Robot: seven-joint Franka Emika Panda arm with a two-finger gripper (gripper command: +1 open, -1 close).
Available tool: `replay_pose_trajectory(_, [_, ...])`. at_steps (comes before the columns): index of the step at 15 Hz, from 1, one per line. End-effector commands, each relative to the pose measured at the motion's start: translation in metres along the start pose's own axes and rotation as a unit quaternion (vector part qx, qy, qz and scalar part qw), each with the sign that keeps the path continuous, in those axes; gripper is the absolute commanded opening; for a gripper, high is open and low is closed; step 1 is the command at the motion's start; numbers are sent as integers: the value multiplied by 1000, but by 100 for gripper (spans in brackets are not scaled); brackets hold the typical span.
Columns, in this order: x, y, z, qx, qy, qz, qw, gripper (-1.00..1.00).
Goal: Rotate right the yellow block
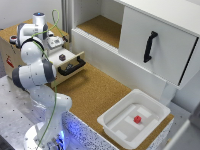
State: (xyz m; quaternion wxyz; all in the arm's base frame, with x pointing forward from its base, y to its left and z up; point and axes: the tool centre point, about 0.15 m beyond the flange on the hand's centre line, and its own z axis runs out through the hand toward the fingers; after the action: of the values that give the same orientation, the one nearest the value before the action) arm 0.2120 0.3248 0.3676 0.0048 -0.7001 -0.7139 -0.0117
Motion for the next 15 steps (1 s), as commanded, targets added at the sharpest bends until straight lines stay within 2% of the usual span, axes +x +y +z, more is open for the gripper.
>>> replay_pose_trajectory(1, [-23,19,40,-32,28,-44,998,100])
replay_pose_trajectory(8, [-27,48,56,-23,28,-58,998,100])
replay_pose_trajectory(9, [-25,48,55,-18,30,-61,997,-100])
replay_pose_trajectory(12, [-18,47,55,-9,29,-61,998,-100])
replay_pose_trajectory(15, [-7,46,57,-3,12,-60,998,-100])
